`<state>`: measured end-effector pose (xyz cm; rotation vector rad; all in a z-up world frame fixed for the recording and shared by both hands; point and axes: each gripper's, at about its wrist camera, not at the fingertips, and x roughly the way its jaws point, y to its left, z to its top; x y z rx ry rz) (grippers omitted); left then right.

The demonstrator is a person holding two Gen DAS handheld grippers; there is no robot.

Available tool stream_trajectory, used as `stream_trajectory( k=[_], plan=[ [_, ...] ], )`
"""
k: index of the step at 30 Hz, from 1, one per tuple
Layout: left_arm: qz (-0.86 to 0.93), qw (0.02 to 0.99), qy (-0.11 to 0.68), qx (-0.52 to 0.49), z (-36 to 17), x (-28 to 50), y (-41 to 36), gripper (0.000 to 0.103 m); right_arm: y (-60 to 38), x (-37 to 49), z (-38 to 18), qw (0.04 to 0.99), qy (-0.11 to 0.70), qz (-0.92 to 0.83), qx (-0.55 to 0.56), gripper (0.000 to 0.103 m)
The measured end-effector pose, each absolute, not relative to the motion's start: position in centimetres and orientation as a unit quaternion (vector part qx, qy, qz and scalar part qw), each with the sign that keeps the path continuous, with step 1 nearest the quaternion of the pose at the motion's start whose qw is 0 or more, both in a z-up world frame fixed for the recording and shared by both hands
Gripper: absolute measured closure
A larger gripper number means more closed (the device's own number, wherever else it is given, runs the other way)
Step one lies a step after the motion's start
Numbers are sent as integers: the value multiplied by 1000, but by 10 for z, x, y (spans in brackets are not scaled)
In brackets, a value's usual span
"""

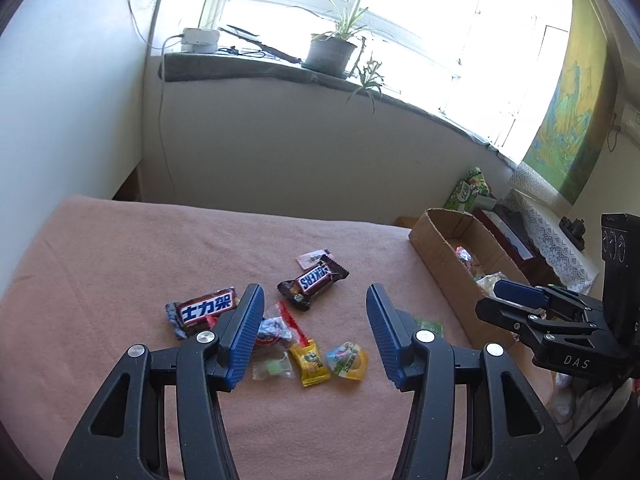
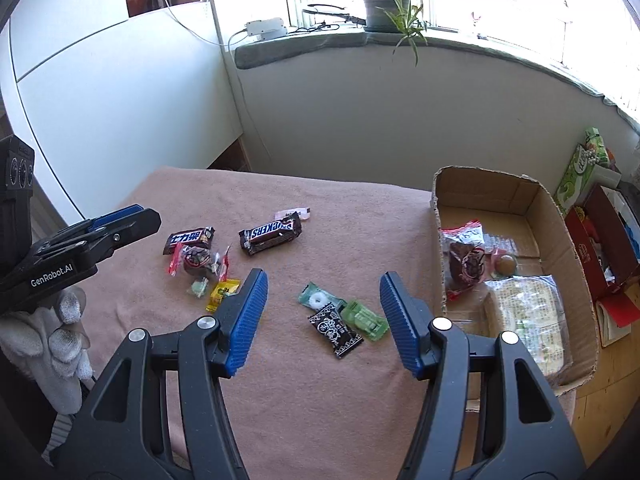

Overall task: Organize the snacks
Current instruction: 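Withdraw both tools from the box back over the snacks, then grasp the yellow egg pack with the right tool while the left tool grasps the green candy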

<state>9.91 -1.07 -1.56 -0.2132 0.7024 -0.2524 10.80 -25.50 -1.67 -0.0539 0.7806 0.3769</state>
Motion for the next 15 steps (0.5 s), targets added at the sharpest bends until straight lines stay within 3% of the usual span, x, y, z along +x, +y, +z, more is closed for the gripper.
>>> stream_trajectory(
  k=[5,8,15],
  plan=[
    [-101,916,372,-110,-43,92,9,51,-228,111,-44,890,405,205,-36,42],
    [-101,909,390,-109,-59,91,9,61,-213,113,-62,880,420,215,-46,42],
    [-111,895,418,-108,-84,97,-3,66,-192,121,-97,860,453,229,-55,42]
  ],
)
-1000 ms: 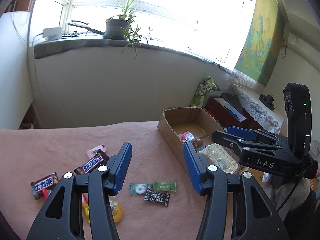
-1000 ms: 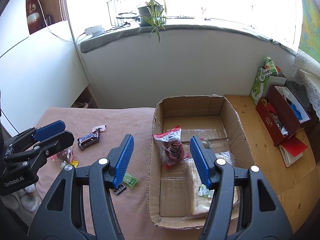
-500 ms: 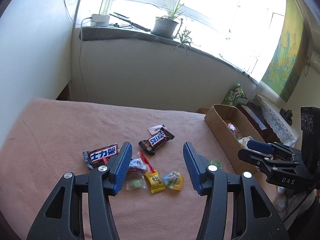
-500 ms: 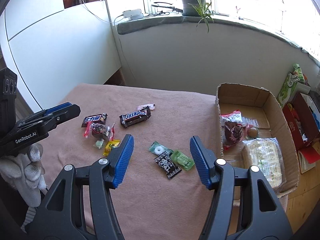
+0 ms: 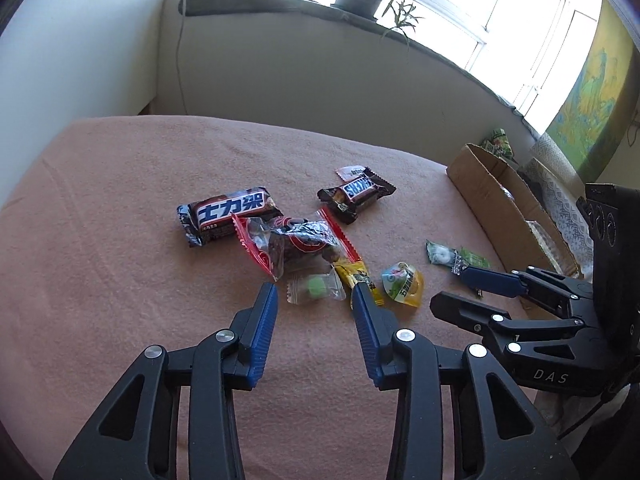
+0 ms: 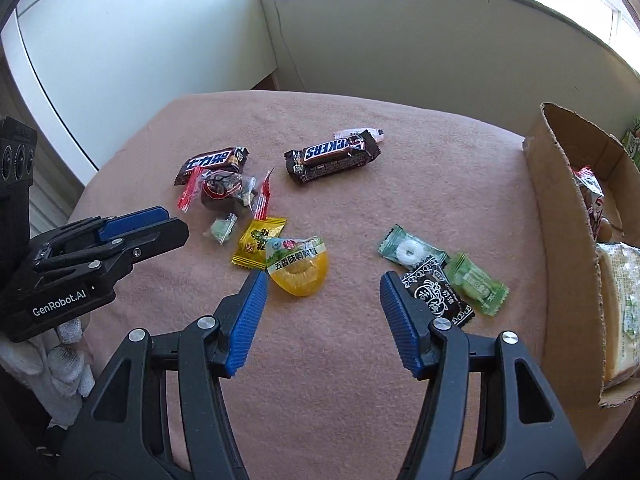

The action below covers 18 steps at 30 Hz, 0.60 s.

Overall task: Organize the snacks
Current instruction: 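Grasp the yellow egg pack with the right tool while the left tool grasps the green candy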

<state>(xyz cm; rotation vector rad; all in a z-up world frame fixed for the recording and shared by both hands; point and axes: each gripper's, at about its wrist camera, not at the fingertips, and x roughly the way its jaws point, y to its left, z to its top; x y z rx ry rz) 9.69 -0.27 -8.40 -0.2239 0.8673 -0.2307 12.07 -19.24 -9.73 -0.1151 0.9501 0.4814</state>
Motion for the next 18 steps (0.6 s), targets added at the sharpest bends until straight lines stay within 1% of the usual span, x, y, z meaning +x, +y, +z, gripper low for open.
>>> stream_trajectory(
  k=[6,16,18],
  plan=[
    [-109,888,431,-115,-95,104,-3,66,-187,130,-113,852,467,232,-49,42],
    [-105,882,445,-114,-106,116,-5,66,-172,142,-120,848,470,236,-67,42],
    [-102,884,444,-110,-106,116,-6,69,-169,144,-121,848,470,237,-72,42]
  ],
)
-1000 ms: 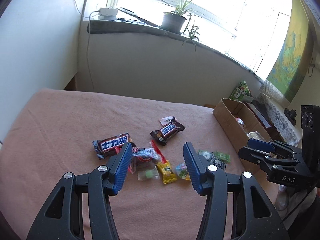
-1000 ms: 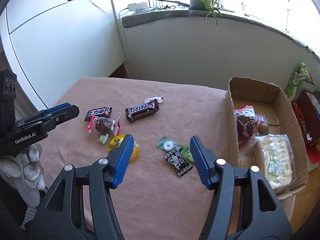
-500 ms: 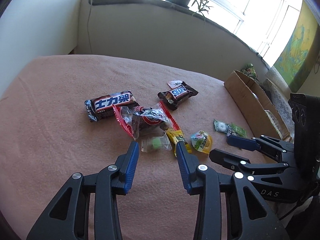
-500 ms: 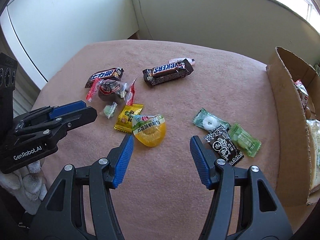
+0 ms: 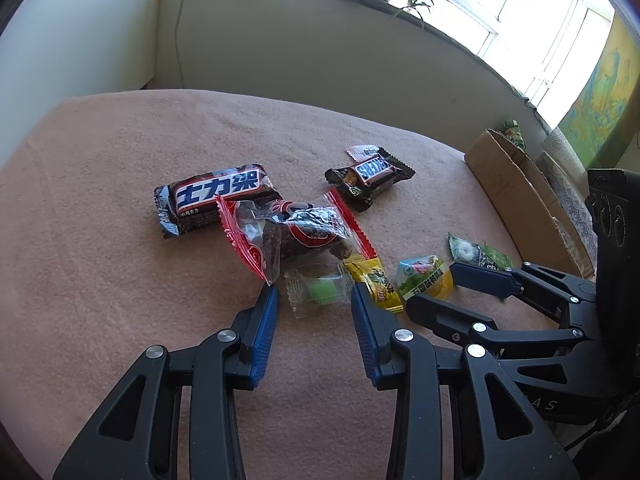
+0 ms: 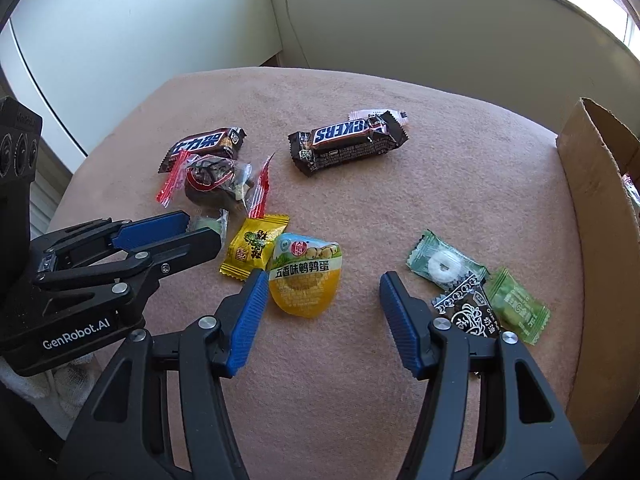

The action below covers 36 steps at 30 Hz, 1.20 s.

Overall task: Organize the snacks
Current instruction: 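Grasp the yellow egg pack with the right tool while the left tool grasps the green candy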

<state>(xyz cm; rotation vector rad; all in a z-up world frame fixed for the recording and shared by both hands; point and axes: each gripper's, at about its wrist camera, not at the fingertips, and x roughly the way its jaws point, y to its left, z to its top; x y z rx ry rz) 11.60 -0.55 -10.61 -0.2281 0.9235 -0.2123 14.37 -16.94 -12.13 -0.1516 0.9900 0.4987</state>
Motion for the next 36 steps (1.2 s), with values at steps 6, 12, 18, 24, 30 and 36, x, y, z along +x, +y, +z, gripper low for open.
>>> stream_trajectory(
  k=[6,12,18,24,30,36],
  plan=[
    [-102,887,442,-88,-108,117,-12,74,-156,153,-125,846,468,241,-84,47],
    [-103,891,438,-61,-109,118,-21,82,-150,161,-127,847,466,238,-97,66],
    [-100,894,435,-48,-110,117,-23,82,-154,162,-126,847,467,239,-89,71],
    [-97,895,433,-54,-107,114,-21,82,-163,158,-124,849,465,238,-79,71],
    [-98,898,425,-65,-99,107,-16,82,-175,153,-117,854,458,236,-70,72],
    [-107,901,413,-77,-86,101,-16,82,-189,142,-104,862,446,235,-57,72]
  ],
)
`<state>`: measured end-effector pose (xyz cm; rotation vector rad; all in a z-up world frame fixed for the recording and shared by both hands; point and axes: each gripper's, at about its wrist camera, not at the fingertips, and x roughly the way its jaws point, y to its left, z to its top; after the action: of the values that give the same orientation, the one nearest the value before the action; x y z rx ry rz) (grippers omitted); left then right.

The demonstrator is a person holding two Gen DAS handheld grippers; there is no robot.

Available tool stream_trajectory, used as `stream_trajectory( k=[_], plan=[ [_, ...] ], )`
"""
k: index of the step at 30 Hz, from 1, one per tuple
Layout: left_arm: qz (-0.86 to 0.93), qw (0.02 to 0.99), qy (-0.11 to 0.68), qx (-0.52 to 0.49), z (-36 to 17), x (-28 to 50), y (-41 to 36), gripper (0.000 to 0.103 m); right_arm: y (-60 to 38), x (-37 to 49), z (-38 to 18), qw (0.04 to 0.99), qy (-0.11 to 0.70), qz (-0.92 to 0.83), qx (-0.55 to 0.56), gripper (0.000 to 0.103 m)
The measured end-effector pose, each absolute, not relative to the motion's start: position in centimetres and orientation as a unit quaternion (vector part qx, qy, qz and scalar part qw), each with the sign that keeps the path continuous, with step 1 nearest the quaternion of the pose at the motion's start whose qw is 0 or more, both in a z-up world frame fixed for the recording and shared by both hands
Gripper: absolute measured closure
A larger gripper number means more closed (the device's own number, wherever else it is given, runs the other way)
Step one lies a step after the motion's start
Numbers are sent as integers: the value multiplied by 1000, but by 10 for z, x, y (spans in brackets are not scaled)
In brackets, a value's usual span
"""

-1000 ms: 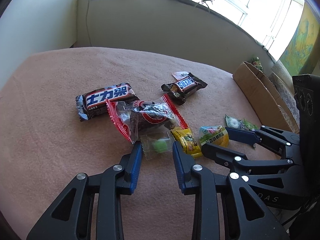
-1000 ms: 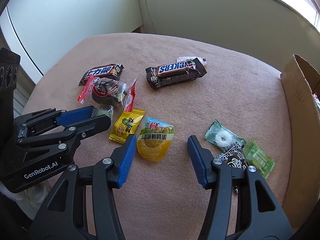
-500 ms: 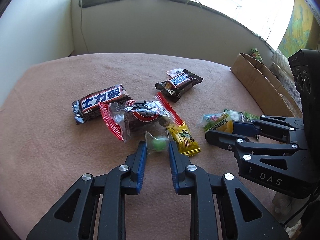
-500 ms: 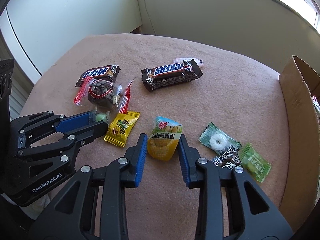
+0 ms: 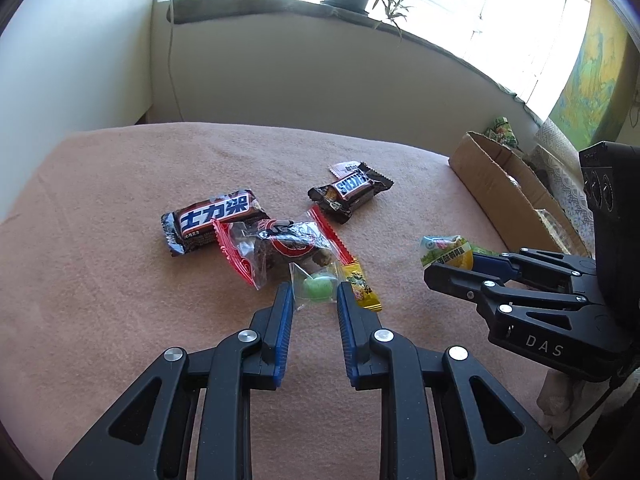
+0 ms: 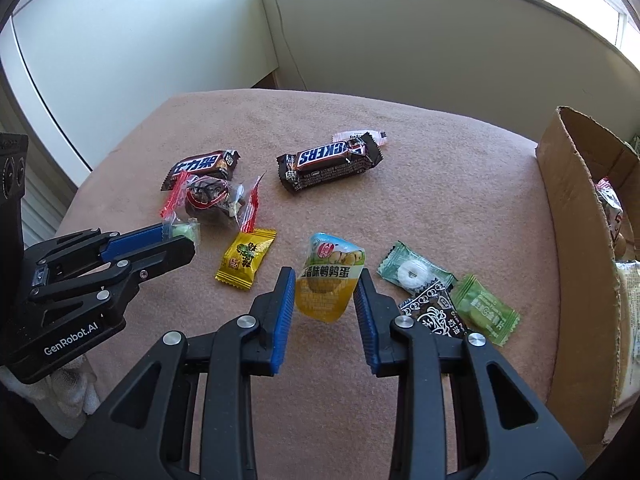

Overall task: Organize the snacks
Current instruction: 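Grasp the yellow egg pack with the right tool while the left tool grasps the green candy, then carry both snacks into the cardboard box and open both tools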

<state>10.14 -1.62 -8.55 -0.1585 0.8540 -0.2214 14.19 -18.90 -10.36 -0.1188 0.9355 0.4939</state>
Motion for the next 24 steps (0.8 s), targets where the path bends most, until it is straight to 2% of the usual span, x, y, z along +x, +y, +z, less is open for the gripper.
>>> stream_trajectory(
  k=[14,24],
  plan=[
    [-173,904,382,-79,-51,102,-66,82,-255,113,-47,898,395,194,-28,72],
    [-230,898,371,-53,-36,119,-134,82,-332,98,-33,918,377,123,-1,72]
  ],
)
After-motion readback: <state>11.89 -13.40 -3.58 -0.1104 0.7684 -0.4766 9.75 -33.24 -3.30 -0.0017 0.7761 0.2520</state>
